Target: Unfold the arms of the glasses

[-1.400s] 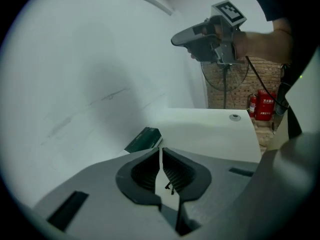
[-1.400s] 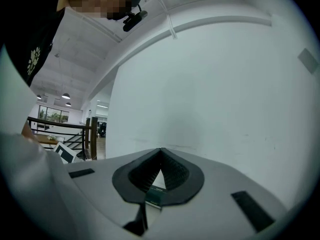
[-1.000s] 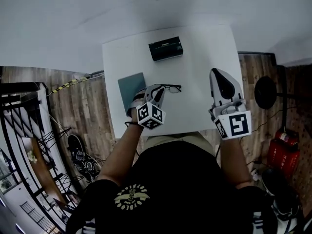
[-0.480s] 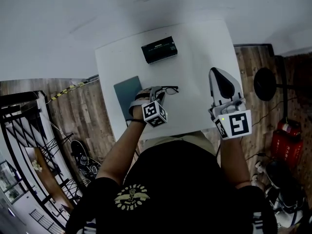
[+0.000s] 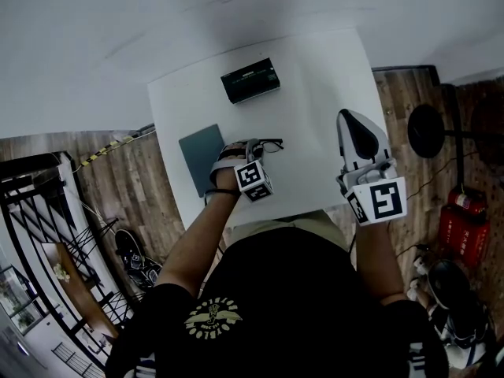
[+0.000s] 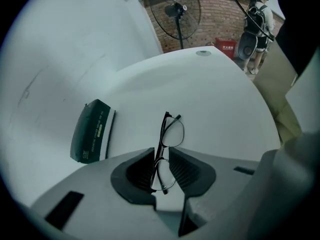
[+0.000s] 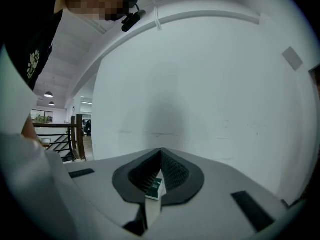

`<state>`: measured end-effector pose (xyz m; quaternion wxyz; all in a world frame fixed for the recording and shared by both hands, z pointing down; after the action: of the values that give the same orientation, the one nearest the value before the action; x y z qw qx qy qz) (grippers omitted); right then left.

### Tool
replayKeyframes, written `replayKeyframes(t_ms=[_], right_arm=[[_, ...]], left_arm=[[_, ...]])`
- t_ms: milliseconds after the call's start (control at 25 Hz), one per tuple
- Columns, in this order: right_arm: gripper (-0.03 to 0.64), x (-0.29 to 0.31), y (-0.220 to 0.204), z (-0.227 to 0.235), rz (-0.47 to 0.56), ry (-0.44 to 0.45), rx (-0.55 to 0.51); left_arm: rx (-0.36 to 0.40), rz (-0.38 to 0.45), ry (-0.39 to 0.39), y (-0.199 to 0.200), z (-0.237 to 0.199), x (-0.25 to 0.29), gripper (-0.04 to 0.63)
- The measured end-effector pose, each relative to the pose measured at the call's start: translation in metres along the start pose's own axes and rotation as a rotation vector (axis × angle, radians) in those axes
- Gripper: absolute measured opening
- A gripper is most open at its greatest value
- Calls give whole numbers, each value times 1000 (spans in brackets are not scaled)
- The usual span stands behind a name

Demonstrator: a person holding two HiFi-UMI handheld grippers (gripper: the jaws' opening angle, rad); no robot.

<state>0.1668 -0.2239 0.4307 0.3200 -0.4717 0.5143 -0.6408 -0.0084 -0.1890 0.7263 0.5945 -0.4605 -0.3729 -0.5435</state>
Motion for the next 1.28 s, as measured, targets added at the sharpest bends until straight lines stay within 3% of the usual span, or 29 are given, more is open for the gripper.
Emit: replayKeyframes(t_ms=[360,560,920,1280], right_arm=[[2,-7,2,2,3,7,5],[2,-9,5,5,13,15,11],[2,-29,17,5,31,43,-6],[2,-53,21,8,37,66,-23]], left_arm=[[87,-47,1,5,5,11,81],[98,-56,30,7,1,14,56],[-42,-43,85,0,-6,0,37],[-218,54,157,4,-13,-27,35]])
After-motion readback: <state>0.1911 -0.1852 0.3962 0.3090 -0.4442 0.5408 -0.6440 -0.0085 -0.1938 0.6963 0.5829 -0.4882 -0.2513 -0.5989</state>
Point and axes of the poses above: the fingertips, and each gripper's own axes: x forward along the fingers, z to its right, y out of its top, the point moved 2 cm from there along -x, backward along the fingers, and after that the axes turned 8 degrees about -z, right-handed, at the moved point
